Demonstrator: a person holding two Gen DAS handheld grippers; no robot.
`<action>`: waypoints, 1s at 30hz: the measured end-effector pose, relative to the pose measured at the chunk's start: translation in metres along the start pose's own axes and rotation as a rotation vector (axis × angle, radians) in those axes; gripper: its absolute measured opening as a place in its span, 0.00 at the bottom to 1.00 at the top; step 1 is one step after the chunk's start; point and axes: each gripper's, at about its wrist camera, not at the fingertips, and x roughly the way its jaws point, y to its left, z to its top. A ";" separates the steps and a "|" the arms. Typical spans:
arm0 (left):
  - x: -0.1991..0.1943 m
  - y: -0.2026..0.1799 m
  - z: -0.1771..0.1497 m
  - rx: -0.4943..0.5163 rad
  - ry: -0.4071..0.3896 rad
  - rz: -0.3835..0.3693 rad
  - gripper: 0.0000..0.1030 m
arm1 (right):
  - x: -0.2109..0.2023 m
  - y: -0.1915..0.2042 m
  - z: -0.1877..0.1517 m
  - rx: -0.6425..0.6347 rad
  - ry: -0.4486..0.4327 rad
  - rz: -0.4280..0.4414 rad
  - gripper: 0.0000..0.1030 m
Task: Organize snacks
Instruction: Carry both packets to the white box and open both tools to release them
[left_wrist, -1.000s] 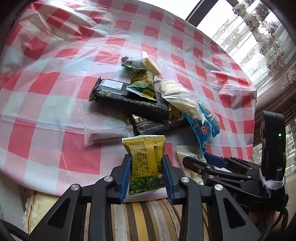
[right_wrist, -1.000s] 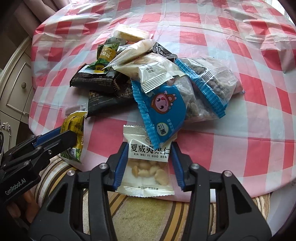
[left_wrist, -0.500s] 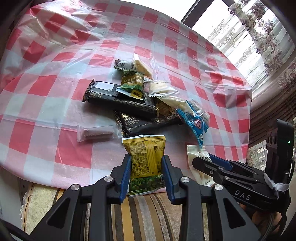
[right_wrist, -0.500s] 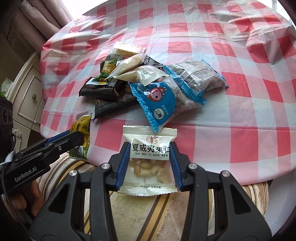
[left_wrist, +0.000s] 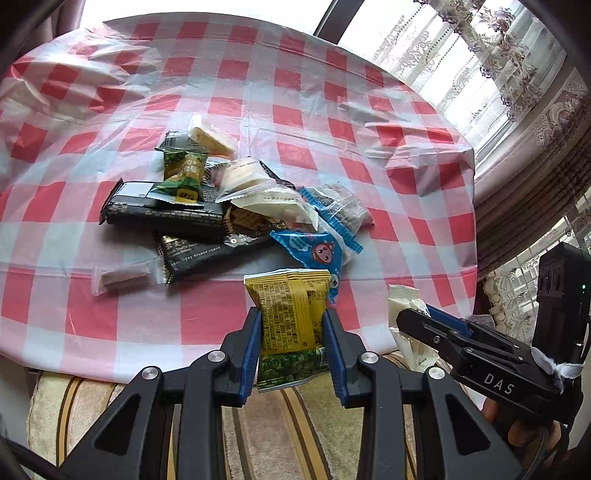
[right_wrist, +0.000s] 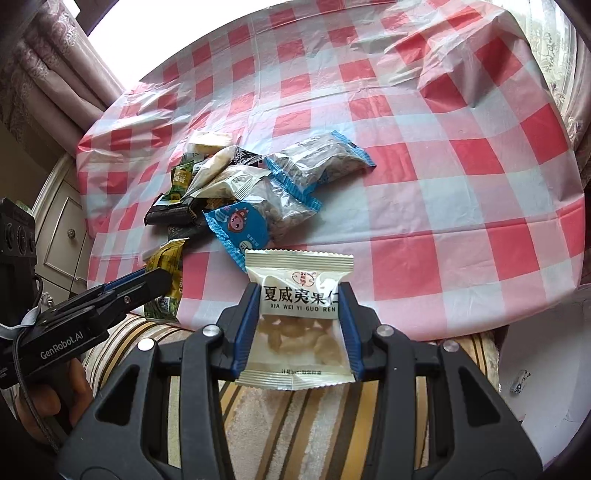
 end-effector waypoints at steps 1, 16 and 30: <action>0.002 -0.007 0.000 0.013 0.002 -0.004 0.33 | -0.004 -0.006 -0.001 0.011 -0.008 -0.003 0.45; 0.048 -0.135 -0.004 0.259 0.084 -0.120 0.33 | -0.066 -0.123 -0.035 0.202 -0.121 -0.137 0.45; 0.088 -0.238 -0.035 0.458 0.208 -0.229 0.33 | -0.099 -0.215 -0.065 0.363 -0.166 -0.245 0.46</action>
